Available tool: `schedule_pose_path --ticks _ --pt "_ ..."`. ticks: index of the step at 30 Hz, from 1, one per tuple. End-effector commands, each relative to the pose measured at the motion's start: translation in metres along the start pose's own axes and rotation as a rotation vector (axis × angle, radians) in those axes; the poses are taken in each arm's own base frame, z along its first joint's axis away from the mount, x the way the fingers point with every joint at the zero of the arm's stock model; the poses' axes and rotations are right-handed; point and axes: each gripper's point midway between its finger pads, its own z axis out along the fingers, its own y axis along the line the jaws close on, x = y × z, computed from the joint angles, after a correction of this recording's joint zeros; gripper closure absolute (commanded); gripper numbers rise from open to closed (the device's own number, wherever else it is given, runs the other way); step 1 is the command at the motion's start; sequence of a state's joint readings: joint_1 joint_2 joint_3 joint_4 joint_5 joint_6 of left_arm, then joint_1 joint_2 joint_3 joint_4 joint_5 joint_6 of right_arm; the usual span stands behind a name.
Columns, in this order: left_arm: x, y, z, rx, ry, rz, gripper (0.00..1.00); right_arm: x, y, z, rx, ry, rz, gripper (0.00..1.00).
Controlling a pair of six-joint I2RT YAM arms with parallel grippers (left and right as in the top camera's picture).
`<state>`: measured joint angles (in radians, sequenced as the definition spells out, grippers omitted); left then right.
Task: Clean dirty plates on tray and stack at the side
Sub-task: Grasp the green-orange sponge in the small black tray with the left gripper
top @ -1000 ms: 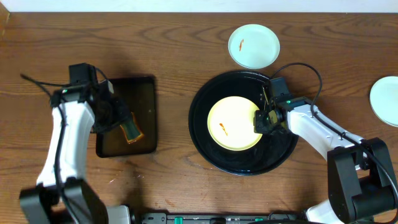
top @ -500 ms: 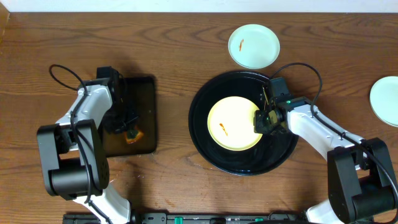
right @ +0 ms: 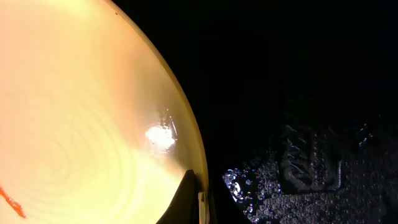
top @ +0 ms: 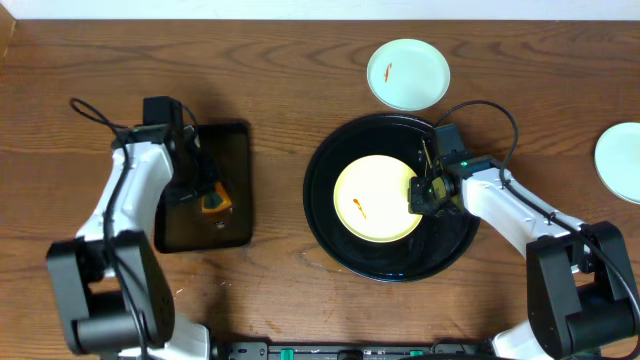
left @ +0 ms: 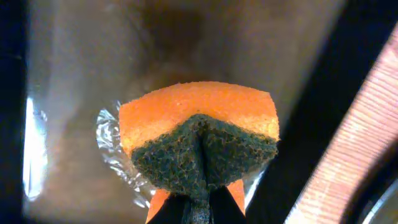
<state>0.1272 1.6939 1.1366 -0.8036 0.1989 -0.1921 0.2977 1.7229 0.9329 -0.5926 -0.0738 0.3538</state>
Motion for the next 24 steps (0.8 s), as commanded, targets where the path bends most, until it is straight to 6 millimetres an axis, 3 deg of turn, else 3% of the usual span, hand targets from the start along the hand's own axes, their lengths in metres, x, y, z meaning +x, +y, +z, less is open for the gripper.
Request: schedule_pose_path --ticks 1,6,12,15,21,24 --pt "-0.002 0.007 0.000 -0.039 -0.010 0.035 0.92 0.026 -0.023 0.020 0.102 0.083 -0.036 0.99" --pt "0.008 0.015 0.029 -0.060 0.032 0.026 0.70 0.026 -0.023 0.020 0.102 0.082 -0.036 0.99" --pt "0.014 0.017 0.039 -0.070 0.066 0.015 0.65 0.026 -0.022 0.020 0.101 0.081 -0.035 0.99" --pt "0.024 0.018 0.046 -0.082 0.095 0.003 0.65 0.025 -0.022 0.020 0.101 0.078 -0.025 0.99" --pt "0.030 0.019 0.058 -0.112 0.089 0.021 0.92 0.025 -0.022 0.020 0.101 0.078 -0.024 0.99" --pt "0.028 0.018 0.054 -0.111 0.088 0.020 0.93 0.025 -0.022 0.020 0.100 0.078 -0.024 0.99"
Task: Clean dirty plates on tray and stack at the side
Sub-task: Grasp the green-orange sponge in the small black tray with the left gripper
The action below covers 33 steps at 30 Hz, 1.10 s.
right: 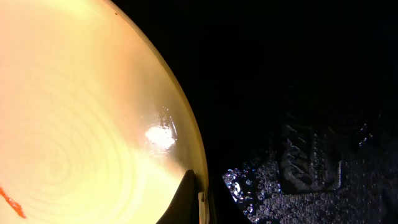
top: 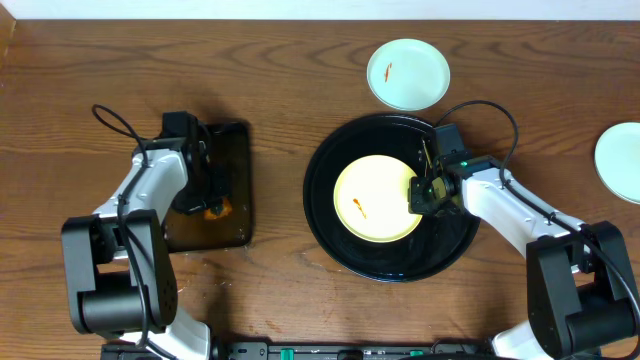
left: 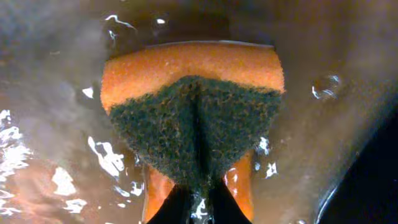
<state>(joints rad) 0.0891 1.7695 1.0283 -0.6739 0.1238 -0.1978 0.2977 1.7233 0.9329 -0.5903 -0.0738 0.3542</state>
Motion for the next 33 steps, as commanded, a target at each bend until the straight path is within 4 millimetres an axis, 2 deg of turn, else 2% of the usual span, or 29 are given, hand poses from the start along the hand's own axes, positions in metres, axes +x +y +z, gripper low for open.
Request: schedule_pose_path --ticks 1,6,7,8,9,11,17,24,26,28,29,31,32,33 --pt "0.011 0.004 0.005 -0.025 0.047 -0.005 0.92 0.025 -0.022 0.020 0.101 0.079 -0.025 0.99" --pt "-0.006 -0.003 -0.031 -0.005 -0.015 -0.001 0.92 0.025 -0.022 0.020 0.101 0.079 -0.025 0.99" --pt "-0.008 -0.004 -0.038 -0.001 -0.029 0.000 0.90 0.025 -0.022 0.020 0.101 0.079 -0.025 0.99" --pt "-0.010 -0.005 -0.044 0.005 -0.049 0.001 0.83 0.025 -0.022 0.020 0.101 0.080 -0.025 0.99" --pt "-0.011 -0.006 -0.049 0.009 -0.067 0.002 0.70 0.025 -0.022 0.020 0.101 0.080 -0.025 0.99" --pt "-0.013 -0.007 -0.053 0.013 -0.084 0.004 0.56 0.025 -0.022 0.020 0.102 0.080 -0.025 0.99" --pt "-0.025 0.006 -0.045 -0.066 -0.121 0.000 0.53 0.026 -0.022 0.020 0.102 0.081 -0.025 0.99" --pt "-0.028 0.008 -0.013 -0.081 -0.072 -0.047 0.53 0.026 -0.023 0.019 0.102 0.082 -0.025 0.99" --pt "-0.027 0.009 -0.004 -0.087 -0.050 -0.048 0.54 0.026 -0.023 0.019 0.103 0.084 -0.025 0.99" --pt "-0.026 0.009 0.003 -0.088 -0.037 -0.047 0.60 0.026 -0.023 0.019 0.103 0.084 -0.025 0.99" --pt "-0.026 0.008 0.007 -0.081 -0.030 -0.046 0.66 0.026 -0.023 0.019 0.102 0.084 -0.025 0.99" --pt "-0.026 0.007 0.011 -0.075 -0.024 -0.048 0.88 0.026 -0.023 0.019 0.102 0.083 -0.025 0.99" --pt "-0.026 0.007 0.011 -0.076 -0.023 -0.047 0.92 0.026 -0.023 0.019 0.102 0.083 -0.025 0.99" --pt "-0.027 0.006 0.009 -0.070 -0.028 -0.046 0.93 0.026 -0.023 0.019 0.102 0.083 -0.025 0.99"
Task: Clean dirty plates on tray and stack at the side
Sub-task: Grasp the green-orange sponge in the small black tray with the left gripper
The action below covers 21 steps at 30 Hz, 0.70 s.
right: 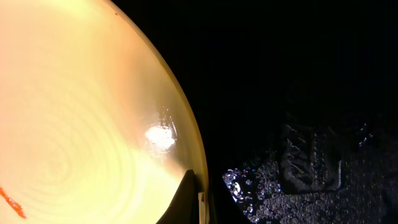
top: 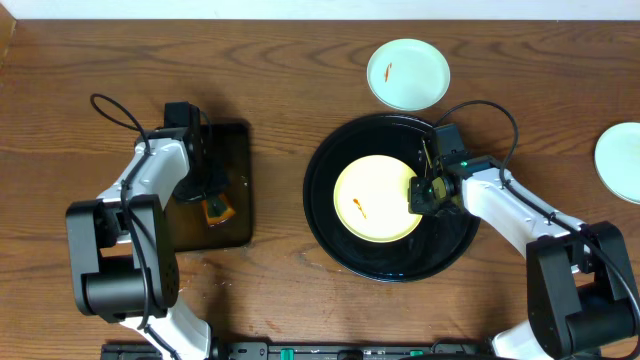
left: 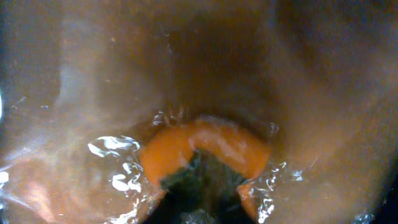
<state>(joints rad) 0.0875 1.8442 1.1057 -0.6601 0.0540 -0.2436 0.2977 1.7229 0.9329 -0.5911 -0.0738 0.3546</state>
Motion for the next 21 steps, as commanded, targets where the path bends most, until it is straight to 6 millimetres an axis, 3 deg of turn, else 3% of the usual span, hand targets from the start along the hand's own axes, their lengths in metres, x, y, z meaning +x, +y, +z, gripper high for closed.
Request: schedule_pose_path --ticks 1,5,6,8,11,21 --pt "-0.002 -0.001 0.002 -0.002 0.002 -0.003 0.93 0.026 -0.023 0.020 0.103 0.083 -0.026 0.99" --pt "-0.006 -0.003 -0.019 0.013 -0.034 -0.002 0.93 0.026 -0.023 0.020 0.103 0.083 -0.026 0.99" --pt "-0.007 -0.003 -0.025 0.017 -0.048 -0.002 0.85 0.026 -0.023 0.020 0.103 0.083 -0.026 0.99" --pt "-0.008 -0.004 -0.037 0.026 -0.075 -0.002 0.60 0.026 -0.023 0.020 0.103 0.083 -0.026 0.99" --pt "-0.004 -0.002 -0.053 0.031 -0.089 -0.002 0.46 0.026 -0.023 0.020 0.103 0.083 -0.026 0.99" --pt "0.023 0.003 -0.046 0.007 0.003 0.003 0.44 0.027 -0.023 0.019 0.104 0.088 -0.025 0.99"
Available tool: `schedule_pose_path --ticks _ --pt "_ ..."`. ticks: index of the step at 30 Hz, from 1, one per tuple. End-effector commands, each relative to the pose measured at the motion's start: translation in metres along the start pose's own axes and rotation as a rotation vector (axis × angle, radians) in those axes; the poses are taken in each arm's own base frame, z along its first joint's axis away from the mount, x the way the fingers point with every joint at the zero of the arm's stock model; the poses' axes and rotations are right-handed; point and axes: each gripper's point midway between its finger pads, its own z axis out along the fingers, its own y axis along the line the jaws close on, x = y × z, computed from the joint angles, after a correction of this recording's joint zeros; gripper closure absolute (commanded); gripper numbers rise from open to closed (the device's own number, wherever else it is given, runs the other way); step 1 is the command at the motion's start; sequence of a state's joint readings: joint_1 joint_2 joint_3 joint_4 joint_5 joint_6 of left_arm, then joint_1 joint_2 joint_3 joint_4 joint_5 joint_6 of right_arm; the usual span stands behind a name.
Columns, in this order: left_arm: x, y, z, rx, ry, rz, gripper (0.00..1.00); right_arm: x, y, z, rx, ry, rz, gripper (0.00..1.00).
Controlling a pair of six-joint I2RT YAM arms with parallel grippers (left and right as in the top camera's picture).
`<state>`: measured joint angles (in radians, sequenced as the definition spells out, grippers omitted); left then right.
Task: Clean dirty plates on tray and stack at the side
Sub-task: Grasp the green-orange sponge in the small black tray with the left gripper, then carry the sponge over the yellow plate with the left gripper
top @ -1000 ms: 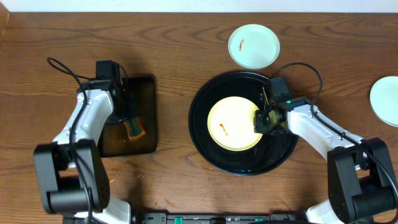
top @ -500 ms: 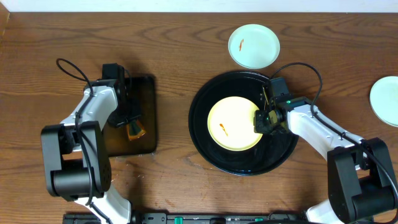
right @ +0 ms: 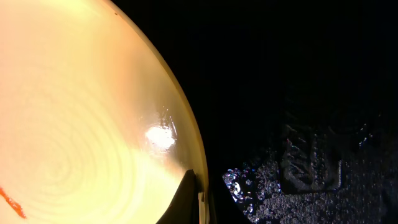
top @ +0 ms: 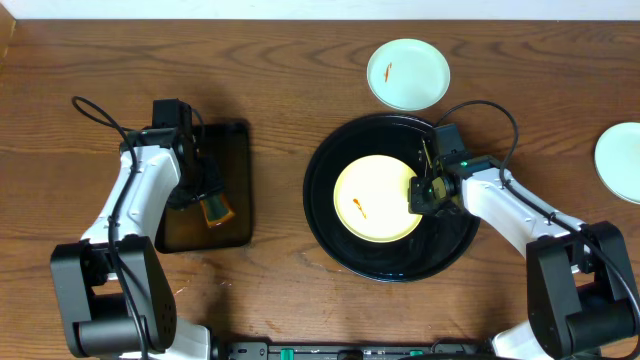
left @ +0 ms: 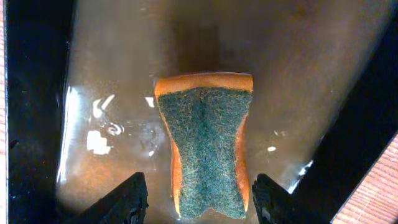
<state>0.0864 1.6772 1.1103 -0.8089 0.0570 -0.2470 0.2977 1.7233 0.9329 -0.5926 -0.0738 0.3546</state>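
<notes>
An orange sponge [left: 205,146] with a dark green scouring face lies in the brown water of the black rectangular basin [top: 238,150]. My left gripper [left: 199,182] is open, its fingers standing either side of the sponge's near end without touching it. In the overhead view the sponge [top: 216,211] shows just below the left gripper [top: 203,194]. The yellow plate [top: 375,198], marked with a red smear, sits in the round black tray [top: 392,262]. My right gripper [right: 198,186] is shut on the yellow plate's right rim [right: 186,134].
A pale green plate [top: 408,73] with a red smear lies on the wooden table behind the round tray. Another pale plate [top: 622,160] is cut off by the right edge. Cables loop off both arms.
My left gripper has opened and let go of the sponge, which now lies free in the basin water. The gripper stands higher above the water. The right arm has not moved.
My left gripper held the sponge just over the basin water, then down at the surface, then plunged under it. Now it has released the sponge in the water. All along, my right gripper stayed shut on the yellow plate's rim in the round tray.
</notes>
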Motion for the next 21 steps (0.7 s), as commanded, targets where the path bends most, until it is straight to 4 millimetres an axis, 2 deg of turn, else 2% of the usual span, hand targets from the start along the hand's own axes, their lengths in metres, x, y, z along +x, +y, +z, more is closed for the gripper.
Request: schedule_pose_path --ticks 1,9,21 --pt "0.009 -0.001 0.005 -0.002 0.028 0.005 0.43 0.027 -0.023 0.019 0.104 0.086 -0.026 0.99" --pt "0.015 -0.002 0.011 -0.004 0.038 0.000 0.44 0.027 -0.023 0.019 0.103 0.086 -0.026 0.99" --pt "0.010 -0.023 0.012 0.001 -0.015 0.040 0.44 0.026 -0.023 0.019 0.102 0.083 -0.026 0.99"
